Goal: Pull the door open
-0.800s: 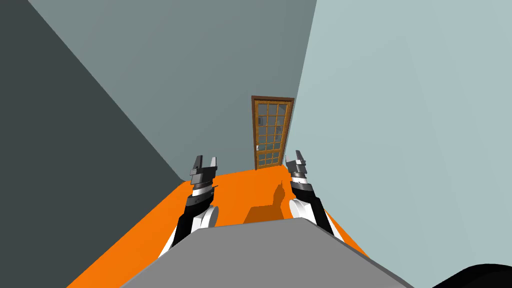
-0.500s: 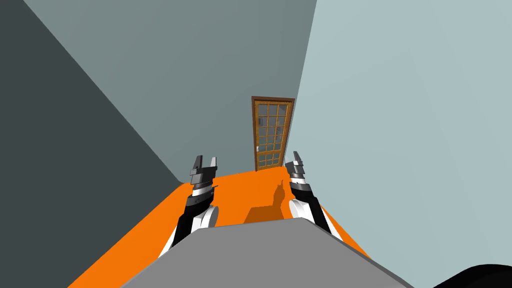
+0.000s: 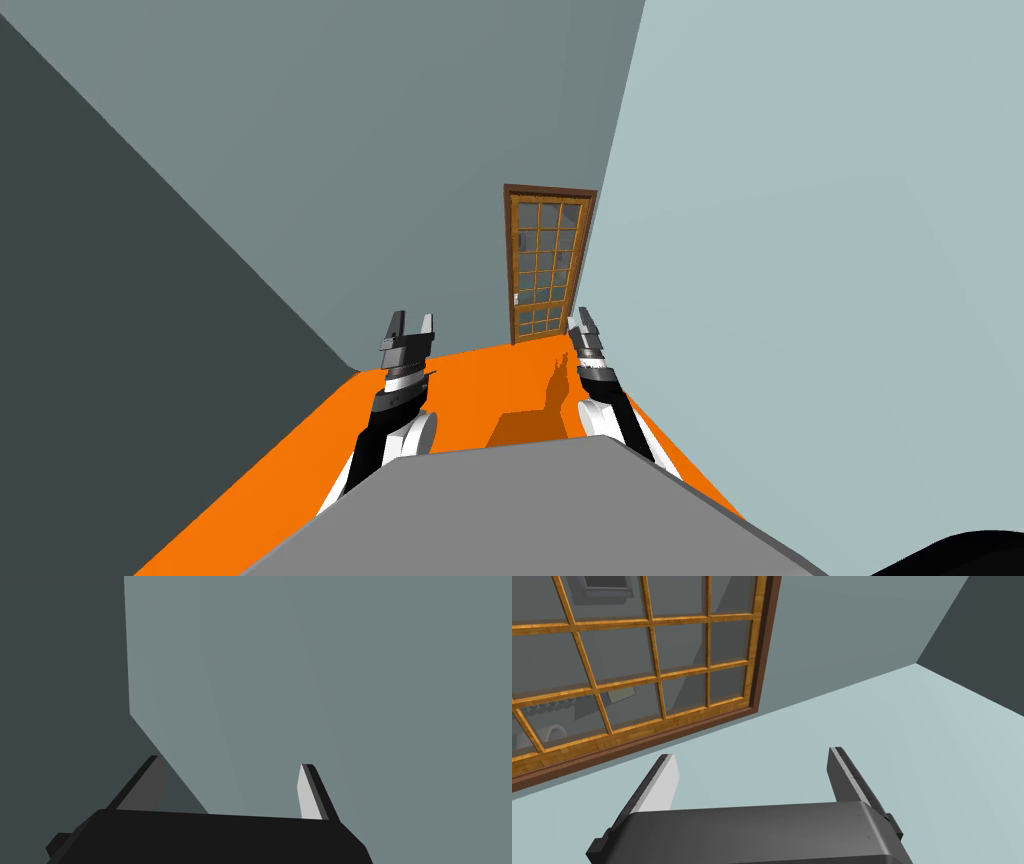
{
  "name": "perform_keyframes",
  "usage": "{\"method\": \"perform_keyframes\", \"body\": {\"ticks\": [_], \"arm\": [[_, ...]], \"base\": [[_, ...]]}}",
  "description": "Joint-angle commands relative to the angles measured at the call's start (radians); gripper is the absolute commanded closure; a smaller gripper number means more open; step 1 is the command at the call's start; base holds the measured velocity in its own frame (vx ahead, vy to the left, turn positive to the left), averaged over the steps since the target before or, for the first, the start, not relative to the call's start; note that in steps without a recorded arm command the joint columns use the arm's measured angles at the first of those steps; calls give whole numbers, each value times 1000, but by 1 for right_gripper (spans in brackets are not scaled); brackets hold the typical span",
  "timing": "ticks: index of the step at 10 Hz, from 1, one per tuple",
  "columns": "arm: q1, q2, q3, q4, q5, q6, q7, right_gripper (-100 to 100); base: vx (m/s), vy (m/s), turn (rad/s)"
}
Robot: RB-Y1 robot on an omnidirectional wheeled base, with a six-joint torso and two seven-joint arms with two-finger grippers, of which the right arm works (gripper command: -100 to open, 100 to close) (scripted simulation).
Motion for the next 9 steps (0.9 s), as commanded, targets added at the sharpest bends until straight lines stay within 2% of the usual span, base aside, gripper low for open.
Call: {"method": "perform_keyframes", "body": {"ticks": [1,6,9], "arm": [[-7,-11,-5,36,16,-18,29,-100],[-33,-38,-21,137,59,-56,106,-100],[-54,-55,-34,217,93,-86,167,-100]], "base": [[138,41,-16],[145,38,-14],[125,39,-19]]}}
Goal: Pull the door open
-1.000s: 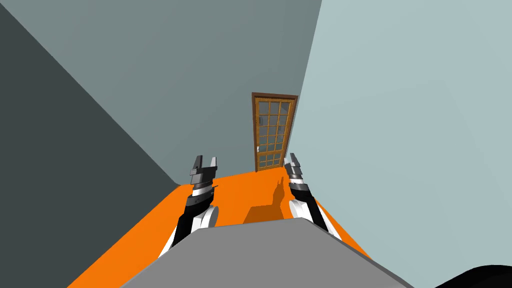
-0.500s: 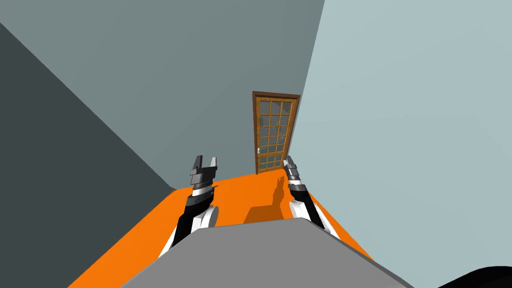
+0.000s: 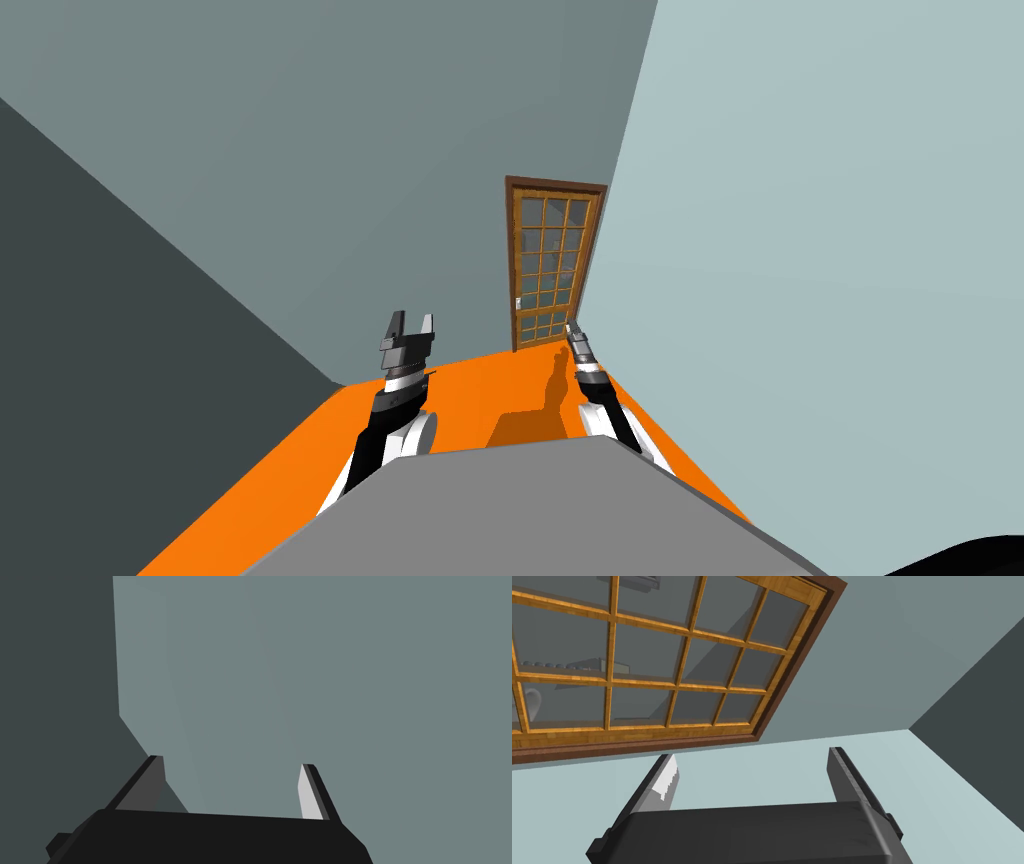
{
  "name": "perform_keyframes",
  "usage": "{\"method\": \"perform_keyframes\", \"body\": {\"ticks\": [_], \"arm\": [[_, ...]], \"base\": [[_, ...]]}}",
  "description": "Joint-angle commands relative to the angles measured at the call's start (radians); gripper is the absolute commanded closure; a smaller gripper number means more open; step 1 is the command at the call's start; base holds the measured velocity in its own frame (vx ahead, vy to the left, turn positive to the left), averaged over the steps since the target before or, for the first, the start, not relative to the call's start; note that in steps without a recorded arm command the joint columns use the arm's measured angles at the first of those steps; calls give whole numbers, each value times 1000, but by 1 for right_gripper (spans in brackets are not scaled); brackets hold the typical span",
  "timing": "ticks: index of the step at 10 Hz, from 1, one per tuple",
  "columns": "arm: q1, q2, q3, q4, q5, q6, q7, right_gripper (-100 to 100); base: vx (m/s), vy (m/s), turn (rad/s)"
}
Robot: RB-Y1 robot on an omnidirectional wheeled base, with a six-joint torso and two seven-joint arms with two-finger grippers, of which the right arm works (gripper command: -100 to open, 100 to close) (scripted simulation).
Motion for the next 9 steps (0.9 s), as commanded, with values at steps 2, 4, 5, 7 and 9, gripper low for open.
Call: {"method": "perform_keyframes", "body": {"ticks": [2,4,5,7,9], "arm": [[-15,-10,-9,66,32,-26,58,-100],[-29,-19,-17,119,54,-46,99,-100],[-34,-21,-20,137,62,-53,113,-100],[-43,-26,-26,174,78,-67,141,-100],[-53,-30,-32,212,94,-82,170,-100]], "base": [[145,60,-16],[152,46,-22],[148,50,-14],[104,42,-13],[94,26,-13]]}}
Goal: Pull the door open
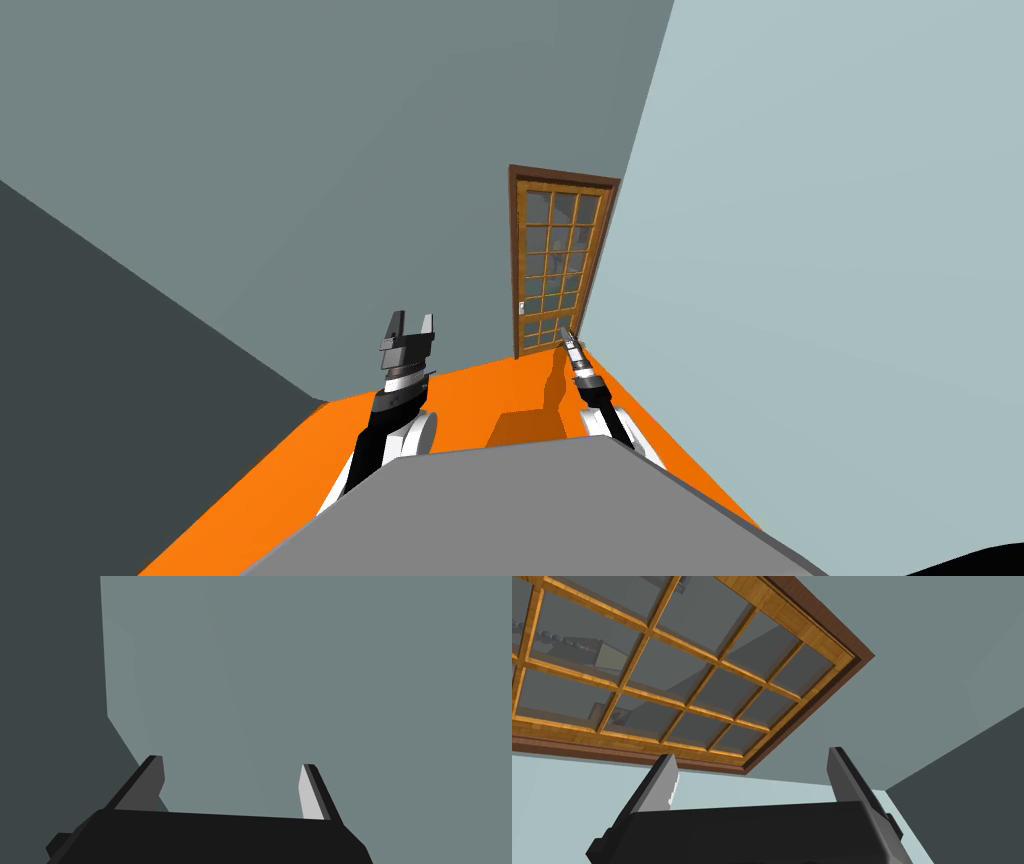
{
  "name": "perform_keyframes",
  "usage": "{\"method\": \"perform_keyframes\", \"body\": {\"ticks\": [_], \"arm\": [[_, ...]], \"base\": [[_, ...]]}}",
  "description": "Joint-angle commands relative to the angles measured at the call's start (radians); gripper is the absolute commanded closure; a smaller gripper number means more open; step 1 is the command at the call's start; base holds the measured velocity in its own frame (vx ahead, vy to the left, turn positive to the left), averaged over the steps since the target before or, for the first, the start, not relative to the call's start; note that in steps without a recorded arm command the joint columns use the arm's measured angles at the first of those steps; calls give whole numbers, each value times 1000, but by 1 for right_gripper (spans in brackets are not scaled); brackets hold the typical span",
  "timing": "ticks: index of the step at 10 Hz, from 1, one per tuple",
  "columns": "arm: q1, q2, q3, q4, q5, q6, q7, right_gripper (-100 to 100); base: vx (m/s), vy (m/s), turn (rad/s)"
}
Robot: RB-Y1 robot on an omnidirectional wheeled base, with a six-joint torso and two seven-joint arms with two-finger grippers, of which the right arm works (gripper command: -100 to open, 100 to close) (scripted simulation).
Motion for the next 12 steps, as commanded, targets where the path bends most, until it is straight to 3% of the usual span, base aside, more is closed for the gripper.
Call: {"method": "perform_keyframes", "body": {"ticks": [1,11,12], "arm": [[-11,-7,-8,46,21,-17,38,-100],[-62,-22,-39,239,104,-90,186,-100],[-72,-25,-45,277,120,-105,215,-100]], "base": [[139,57,-21],[106,35,-15],[128,40,-27]]}}
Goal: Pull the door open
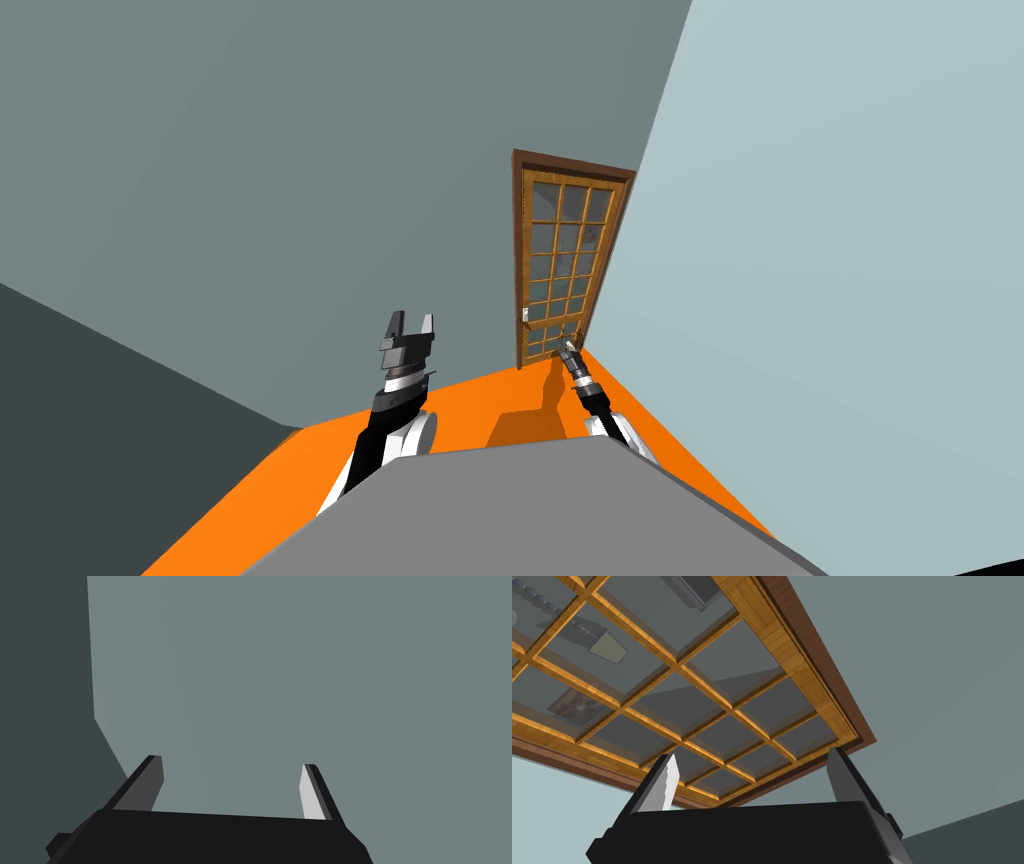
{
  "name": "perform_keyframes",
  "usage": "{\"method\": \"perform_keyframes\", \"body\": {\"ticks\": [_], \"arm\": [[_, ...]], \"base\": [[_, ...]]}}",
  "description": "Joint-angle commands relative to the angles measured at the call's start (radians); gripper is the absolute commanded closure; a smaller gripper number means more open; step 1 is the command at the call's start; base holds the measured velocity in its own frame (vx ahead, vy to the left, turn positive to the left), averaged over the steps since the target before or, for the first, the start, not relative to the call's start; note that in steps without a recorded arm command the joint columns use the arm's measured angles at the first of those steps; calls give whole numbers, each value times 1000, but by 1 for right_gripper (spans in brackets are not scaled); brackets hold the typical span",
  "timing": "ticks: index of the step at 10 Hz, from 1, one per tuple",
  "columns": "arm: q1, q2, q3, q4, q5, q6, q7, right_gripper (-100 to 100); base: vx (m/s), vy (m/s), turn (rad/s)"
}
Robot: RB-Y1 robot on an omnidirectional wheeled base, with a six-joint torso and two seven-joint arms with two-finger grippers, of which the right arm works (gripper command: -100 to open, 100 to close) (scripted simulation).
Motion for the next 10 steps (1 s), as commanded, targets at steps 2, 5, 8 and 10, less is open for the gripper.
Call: {"method": "perform_keyframes", "body": {"ticks": [2,5,8,10], "arm": [[-17,-1,-9,60,27,-23,50,-100],[-32,-4,-18,116,51,-44,93,-100],[-46,-6,-27,173,75,-65,136,-100],[-56,-7,-32,209,90,-79,164,-100]], "base": [[133,36,-19],[94,42,-13],[94,27,-15],[94,25,-16]]}}
